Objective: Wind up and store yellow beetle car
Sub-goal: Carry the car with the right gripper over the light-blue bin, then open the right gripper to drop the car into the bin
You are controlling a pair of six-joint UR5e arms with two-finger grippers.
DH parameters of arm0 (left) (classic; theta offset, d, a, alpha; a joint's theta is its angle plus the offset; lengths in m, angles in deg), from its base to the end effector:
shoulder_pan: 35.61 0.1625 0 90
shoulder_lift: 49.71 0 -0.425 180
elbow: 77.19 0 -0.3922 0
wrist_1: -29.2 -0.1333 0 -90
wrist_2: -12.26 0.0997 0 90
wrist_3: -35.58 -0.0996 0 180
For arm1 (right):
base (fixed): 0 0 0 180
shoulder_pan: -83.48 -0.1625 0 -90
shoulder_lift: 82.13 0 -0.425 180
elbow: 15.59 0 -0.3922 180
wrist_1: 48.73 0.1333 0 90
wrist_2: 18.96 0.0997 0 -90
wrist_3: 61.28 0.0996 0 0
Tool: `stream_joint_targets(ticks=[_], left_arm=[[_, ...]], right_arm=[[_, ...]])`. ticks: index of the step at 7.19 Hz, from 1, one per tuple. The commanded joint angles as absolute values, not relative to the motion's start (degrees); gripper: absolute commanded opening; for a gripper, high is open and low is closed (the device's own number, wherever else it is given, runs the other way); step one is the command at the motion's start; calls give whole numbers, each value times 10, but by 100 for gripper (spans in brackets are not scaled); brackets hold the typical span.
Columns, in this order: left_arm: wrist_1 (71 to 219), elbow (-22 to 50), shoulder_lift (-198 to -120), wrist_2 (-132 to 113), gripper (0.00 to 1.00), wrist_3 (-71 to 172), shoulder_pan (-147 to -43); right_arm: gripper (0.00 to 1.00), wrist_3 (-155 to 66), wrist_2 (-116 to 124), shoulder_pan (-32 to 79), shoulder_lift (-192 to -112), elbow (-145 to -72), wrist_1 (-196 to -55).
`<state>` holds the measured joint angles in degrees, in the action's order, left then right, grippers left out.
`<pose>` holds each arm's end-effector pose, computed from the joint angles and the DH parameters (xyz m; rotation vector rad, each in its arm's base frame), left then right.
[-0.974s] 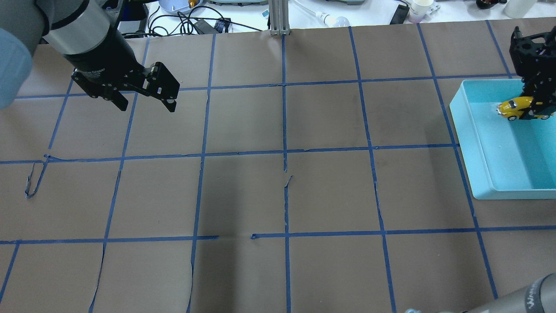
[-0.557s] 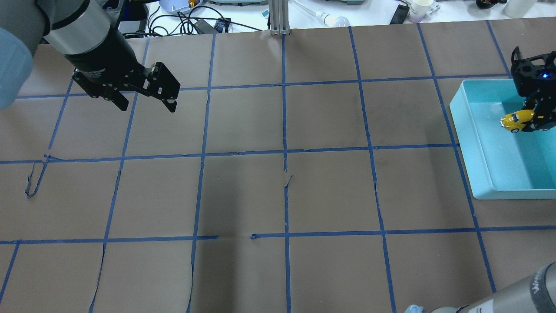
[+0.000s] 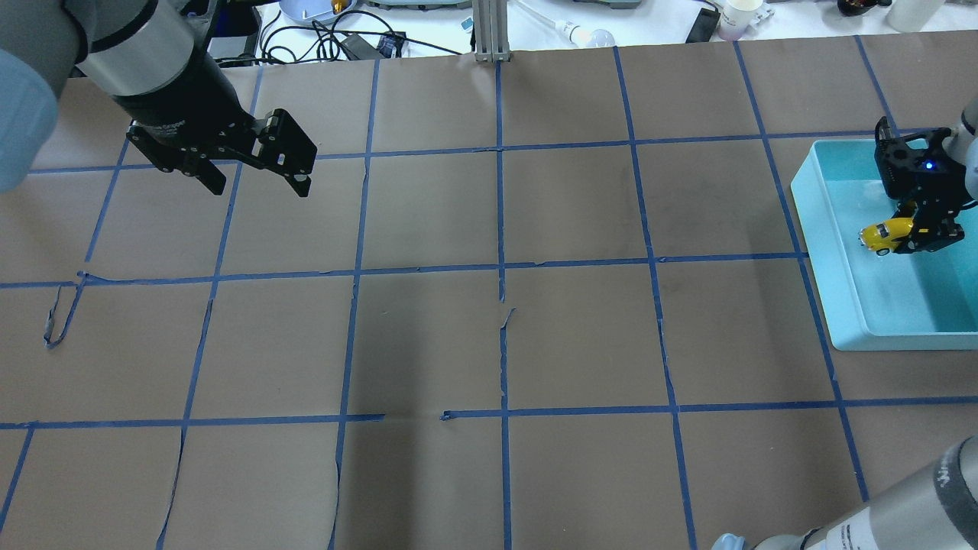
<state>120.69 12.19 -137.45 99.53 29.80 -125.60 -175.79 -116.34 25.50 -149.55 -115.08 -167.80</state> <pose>-0.1380 -0.4771 0.5098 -0.1567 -3.0910 0.0412 -0.2106 -0.5641 0.2428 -2.0617 2.3433 0.2163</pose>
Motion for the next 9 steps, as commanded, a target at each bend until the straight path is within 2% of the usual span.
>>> stream_joint_targets(ticks=[1,2,4,6,9], left_arm=[[1207,122,-1374,995,100,298,-1255],[1207,122,-1374,995,100,297,-1255],[1207,121,-1374,995,100,297,-1254],[1208,119,-1374,992,100,297,-1251],[1207,122,-1372,990,100,295,-1251]], right_arm=[[31,-1758,-1163,256,-1486,-1152,-1680],[35,-1758,-1163,256,-1484,-1152,-1680],[97,-1755,-1163,256,-1485,-1151,-1679],[100,-1755,-1169,256,-1497,-1142,-1679],[100,-1681,-1165,251,-1589,-1145,-1677]])
